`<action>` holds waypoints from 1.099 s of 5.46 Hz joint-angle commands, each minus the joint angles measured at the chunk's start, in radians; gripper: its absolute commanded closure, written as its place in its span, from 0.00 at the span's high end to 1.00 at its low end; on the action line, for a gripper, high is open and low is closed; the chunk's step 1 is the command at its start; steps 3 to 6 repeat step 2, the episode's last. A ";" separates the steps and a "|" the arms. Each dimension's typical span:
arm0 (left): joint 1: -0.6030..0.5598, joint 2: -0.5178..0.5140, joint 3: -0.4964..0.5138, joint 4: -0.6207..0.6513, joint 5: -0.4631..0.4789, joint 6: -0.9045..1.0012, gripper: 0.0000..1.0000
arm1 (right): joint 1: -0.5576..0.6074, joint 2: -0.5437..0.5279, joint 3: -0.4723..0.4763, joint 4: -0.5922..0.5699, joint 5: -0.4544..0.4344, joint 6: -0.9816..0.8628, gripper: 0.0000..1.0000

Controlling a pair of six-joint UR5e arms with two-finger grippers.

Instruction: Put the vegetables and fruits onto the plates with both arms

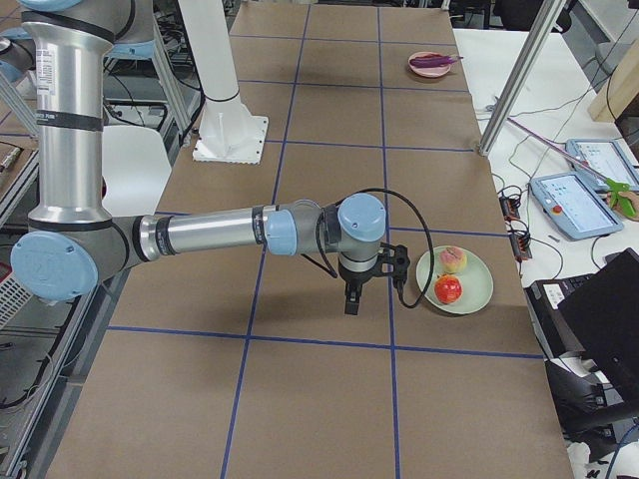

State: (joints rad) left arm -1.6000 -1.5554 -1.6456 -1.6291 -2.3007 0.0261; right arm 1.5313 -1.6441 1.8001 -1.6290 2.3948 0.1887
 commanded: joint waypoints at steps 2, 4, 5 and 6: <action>0.000 0.000 0.001 -0.001 0.000 0.000 1.00 | 0.001 -0.002 0.001 0.003 0.001 0.000 1.00; 0.000 0.000 0.001 -0.001 0.000 0.000 1.00 | 0.001 -0.002 0.001 0.003 0.001 0.000 1.00; 0.000 0.000 0.001 -0.001 0.000 0.000 1.00 | 0.001 -0.002 0.001 0.003 0.001 0.000 1.00; 0.000 0.000 0.001 -0.001 0.000 0.000 1.00 | 0.001 -0.002 0.001 0.003 0.001 0.000 1.00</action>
